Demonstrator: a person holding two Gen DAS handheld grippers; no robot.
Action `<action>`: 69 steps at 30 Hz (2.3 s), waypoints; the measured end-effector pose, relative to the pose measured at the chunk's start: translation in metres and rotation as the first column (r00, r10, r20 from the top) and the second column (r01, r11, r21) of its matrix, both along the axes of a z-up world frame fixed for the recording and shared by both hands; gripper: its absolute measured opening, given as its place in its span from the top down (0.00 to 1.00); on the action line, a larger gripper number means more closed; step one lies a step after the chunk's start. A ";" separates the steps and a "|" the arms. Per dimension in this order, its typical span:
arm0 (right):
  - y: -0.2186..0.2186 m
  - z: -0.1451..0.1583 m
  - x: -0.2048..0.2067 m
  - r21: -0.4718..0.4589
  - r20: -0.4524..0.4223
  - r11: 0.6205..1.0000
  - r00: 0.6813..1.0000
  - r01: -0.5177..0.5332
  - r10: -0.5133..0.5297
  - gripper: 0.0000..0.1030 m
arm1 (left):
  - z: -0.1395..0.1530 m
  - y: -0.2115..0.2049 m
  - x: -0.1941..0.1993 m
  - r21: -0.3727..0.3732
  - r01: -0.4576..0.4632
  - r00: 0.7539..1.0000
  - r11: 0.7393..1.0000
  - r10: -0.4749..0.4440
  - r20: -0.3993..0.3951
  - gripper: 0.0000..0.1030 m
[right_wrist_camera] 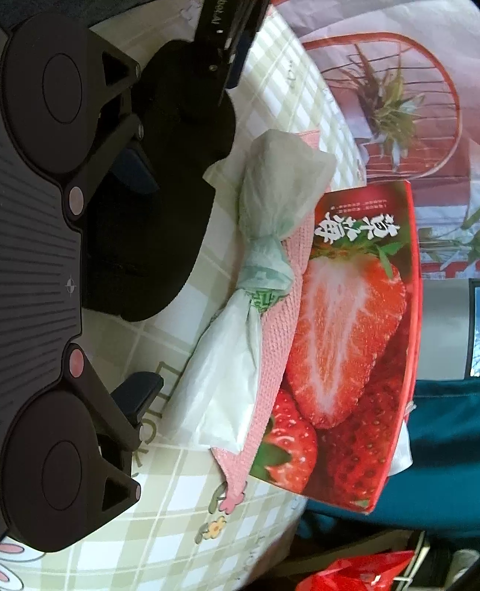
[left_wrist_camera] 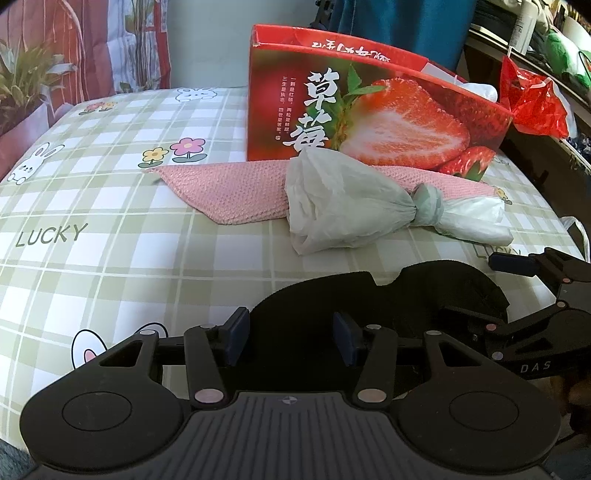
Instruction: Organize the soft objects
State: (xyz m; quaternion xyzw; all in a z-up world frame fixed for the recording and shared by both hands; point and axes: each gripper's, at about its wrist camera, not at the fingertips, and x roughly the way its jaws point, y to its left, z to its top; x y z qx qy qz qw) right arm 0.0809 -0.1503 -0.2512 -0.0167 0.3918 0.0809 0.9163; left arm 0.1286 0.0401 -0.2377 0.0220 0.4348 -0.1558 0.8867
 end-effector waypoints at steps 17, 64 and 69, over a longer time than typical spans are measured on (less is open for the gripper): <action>-0.015 0.014 -0.014 0.103 -0.102 0.994 0.994 0.047 -0.036 0.23 | 0.000 0.001 0.001 -0.004 0.003 1.000 1.000 -0.003 -0.004 0.50; -0.041 0.021 -0.020 0.177 0.023 0.969 0.983 0.174 -0.180 0.84 | -0.003 0.009 0.005 -0.087 -0.020 1.000 0.996 0.019 -0.009 0.81; -0.041 0.020 -0.019 0.189 0.012 0.965 0.983 0.180 -0.186 0.74 | -0.001 0.008 0.005 -0.077 -0.021 1.000 0.997 0.021 0.001 0.84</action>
